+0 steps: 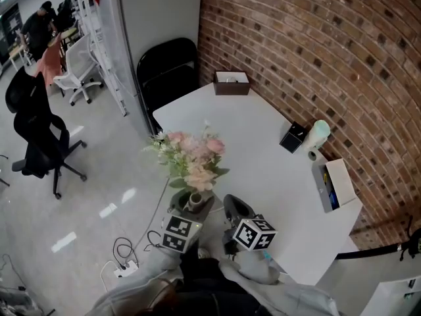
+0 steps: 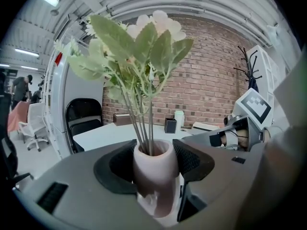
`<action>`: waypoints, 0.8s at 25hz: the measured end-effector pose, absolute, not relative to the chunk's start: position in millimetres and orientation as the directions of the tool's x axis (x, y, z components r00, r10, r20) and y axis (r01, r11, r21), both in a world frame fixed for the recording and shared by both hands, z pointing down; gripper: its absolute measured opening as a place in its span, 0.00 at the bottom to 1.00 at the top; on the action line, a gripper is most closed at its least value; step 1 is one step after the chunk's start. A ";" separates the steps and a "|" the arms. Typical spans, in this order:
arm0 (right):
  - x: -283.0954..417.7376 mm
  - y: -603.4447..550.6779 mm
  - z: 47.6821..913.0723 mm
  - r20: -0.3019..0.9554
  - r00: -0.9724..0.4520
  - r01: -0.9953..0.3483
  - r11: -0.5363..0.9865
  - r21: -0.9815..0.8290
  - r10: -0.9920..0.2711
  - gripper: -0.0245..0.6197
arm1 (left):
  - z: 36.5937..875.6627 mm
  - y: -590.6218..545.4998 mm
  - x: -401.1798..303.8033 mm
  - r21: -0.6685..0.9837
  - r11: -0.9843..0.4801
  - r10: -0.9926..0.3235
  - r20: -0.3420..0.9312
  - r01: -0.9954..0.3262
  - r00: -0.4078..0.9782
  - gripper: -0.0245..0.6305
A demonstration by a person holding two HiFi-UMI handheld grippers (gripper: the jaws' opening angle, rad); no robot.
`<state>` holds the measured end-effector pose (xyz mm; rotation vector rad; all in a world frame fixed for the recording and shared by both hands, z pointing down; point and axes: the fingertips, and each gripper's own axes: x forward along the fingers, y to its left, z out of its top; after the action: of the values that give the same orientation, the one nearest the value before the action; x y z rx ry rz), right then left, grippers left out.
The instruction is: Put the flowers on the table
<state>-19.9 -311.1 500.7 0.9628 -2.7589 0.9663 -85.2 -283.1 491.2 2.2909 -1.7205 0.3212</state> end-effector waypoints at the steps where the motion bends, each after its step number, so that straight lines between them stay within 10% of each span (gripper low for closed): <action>1: -20.8 -314.3 501.3 0.255 -0.801 -0.582 0.605 -0.543 -0.542 0.04 | 491.7 -287.5 -86.5 0.073 -0.268 -0.904 0.327 -0.961 0.277 0.39; 20: -91.8 -456.3 507.9 0.307 -0.777 -0.618 0.578 -0.533 -0.549 0.04 | 494.6 -438.5 -159.8 0.101 -0.297 -0.895 0.317 -0.949 0.314 0.39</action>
<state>-91.8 -456.3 507.9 0.9998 -2.6927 0.9743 -159.8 -438.5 494.6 2.3144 -1.6709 0.2908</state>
